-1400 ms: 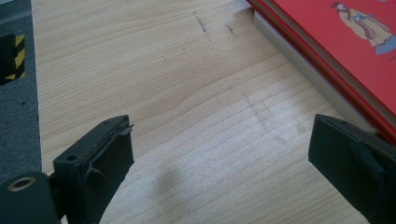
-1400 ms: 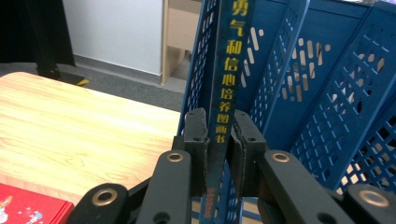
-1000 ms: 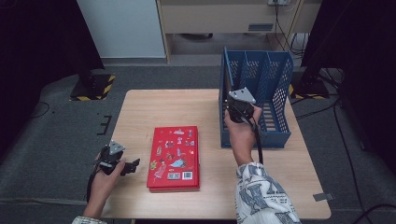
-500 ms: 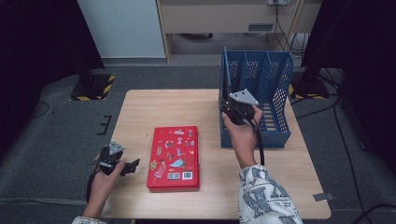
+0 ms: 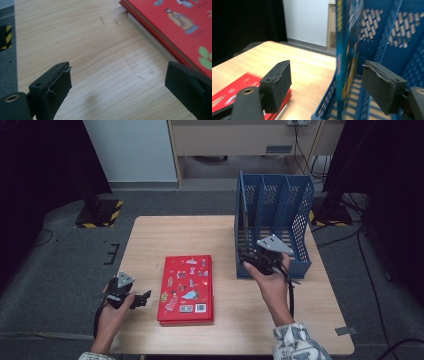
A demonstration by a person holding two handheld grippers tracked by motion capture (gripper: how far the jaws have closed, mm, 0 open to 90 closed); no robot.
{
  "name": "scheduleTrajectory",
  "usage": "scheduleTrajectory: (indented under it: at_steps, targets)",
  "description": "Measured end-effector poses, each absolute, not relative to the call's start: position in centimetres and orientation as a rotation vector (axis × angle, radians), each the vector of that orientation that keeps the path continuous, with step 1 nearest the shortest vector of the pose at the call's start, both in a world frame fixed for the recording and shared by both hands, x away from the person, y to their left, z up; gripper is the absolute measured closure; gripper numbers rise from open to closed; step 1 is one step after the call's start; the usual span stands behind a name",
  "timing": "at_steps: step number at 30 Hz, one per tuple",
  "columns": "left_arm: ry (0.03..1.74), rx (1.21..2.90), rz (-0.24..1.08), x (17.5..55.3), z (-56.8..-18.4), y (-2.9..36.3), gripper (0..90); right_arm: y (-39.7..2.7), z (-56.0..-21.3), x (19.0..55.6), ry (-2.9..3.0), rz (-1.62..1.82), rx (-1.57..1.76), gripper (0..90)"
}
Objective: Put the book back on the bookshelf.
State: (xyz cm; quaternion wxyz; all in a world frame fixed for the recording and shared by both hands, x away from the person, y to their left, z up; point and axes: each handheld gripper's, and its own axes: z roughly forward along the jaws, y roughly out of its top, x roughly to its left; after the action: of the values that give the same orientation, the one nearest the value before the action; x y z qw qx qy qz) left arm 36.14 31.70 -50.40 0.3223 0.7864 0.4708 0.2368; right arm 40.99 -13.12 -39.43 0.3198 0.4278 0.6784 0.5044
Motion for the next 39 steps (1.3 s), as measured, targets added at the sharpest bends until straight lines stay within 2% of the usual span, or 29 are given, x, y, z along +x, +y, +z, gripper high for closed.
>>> scheduleTrajectory:
  at_steps: [9, 15, 18, 21, 23, 26, 33, 39]
  targets:
    - [1.142, 2.058, 0.569, 35.7, -50.4, 29.0, 6.3, -13.7, -44.1, 37.2, 1.916, 1.385, 1.117, 16.4]
    - [1.090, 2.046, 0.513, 35.6, -50.6, 27.8, 6.2, -12.5, -46.6, 36.4, 2.006, 1.404, 1.098, 12.4]
    - [1.080, 2.047, 0.488, 35.7, -50.6, 27.3, 7.5, -11.5, -47.2, 36.3, 2.061, 1.417, 1.076, 13.4]
    - [1.064, 2.039, 0.456, 35.6, -50.6, 27.0, 10.7, -10.5, -47.8, 35.8, 2.109, 1.411, 1.048, 17.7]
    - [1.056, 2.048, 0.440, 35.6, -50.6, 26.8, 15.2, -9.6, -48.1, 35.4, 2.153, 1.410, 1.021, 24.6]
    - [1.037, 2.063, 0.438, 35.6, -50.6, 26.3, 16.1, -8.6, -48.4, 35.1, 2.184, 1.412, 1.000, 26.4]
    - [1.043, 2.062, 0.439, 36.0, -50.7, 25.9, 17.1, -7.0, -49.2, 34.8, 2.272, 1.413, 0.964, 24.9]
    - [1.064, 2.033, 0.382, 36.1, -51.1, 26.0, 17.6, -5.9, -49.9, 34.8, 2.324, 1.419, 0.961, 21.9]
